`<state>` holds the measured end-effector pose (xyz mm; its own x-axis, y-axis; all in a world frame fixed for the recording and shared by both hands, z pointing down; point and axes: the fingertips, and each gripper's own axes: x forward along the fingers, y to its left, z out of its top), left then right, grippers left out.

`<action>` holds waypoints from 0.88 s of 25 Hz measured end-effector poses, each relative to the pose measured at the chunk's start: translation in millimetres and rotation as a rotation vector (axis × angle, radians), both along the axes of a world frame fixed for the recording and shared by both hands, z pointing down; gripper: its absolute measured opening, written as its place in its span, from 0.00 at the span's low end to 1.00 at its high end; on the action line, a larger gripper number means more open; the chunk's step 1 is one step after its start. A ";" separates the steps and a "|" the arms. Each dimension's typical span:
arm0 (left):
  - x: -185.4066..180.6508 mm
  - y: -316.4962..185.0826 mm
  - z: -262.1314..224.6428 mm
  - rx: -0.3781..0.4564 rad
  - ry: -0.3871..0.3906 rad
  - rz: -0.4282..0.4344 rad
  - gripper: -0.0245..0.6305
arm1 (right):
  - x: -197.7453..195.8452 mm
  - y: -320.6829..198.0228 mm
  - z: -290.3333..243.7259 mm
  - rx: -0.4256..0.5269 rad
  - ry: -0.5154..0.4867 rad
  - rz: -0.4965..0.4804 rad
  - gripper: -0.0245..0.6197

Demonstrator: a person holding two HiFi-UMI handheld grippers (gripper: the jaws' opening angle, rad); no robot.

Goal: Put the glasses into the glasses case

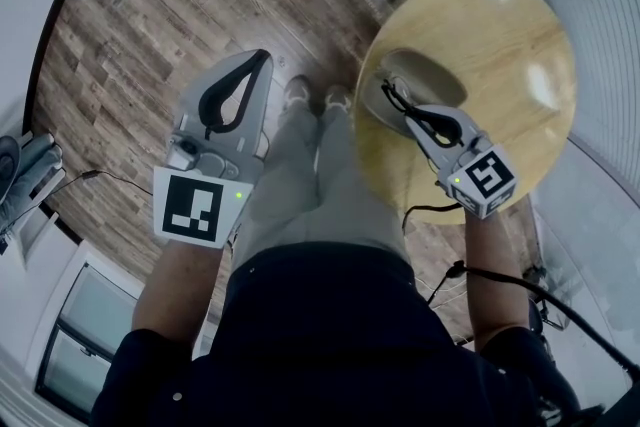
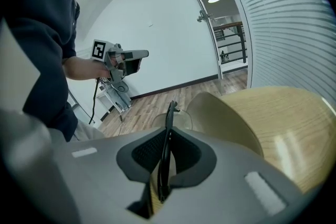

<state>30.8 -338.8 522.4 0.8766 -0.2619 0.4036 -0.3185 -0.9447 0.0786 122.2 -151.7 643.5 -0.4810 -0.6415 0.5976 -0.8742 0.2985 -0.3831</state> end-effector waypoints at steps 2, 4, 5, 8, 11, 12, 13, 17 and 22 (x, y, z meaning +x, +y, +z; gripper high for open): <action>-2.2 1.6 1.0 -0.003 0.000 -0.005 0.04 | -1.1 1.3 1.8 -0.017 0.011 -0.014 0.09; -4.4 3.3 2.7 -0.007 -0.005 -0.008 0.04 | -2.5 2.6 3.4 -0.026 0.020 -0.034 0.09; -5.4 3.5 3.7 -0.007 -0.009 -0.009 0.04 | -3.5 2.7 3.7 -0.026 0.025 -0.047 0.09; -7.1 2.0 4.9 -0.009 -0.011 -0.016 0.04 | -4.9 2.6 4.4 -0.029 0.040 -0.079 0.09; -7.5 1.6 4.1 -0.009 -0.007 -0.019 0.04 | -6.3 3.6 4.3 -0.042 0.039 -0.092 0.09; -7.4 1.3 3.6 -0.009 -0.005 -0.022 0.04 | -6.9 3.8 4.1 -0.047 0.042 -0.102 0.09; -7.2 0.8 2.8 -0.010 -0.003 -0.025 0.04 | -7.7 3.8 4.0 -0.051 0.045 -0.114 0.09; -8.8 0.6 1.8 -0.011 0.003 -0.036 0.04 | -11.4 3.9 5.8 -0.071 0.037 -0.134 0.09; -14.7 -5.5 1.4 -0.027 0.012 -0.059 0.04 | -15.0 1.5 8.8 -0.094 0.009 -0.124 0.09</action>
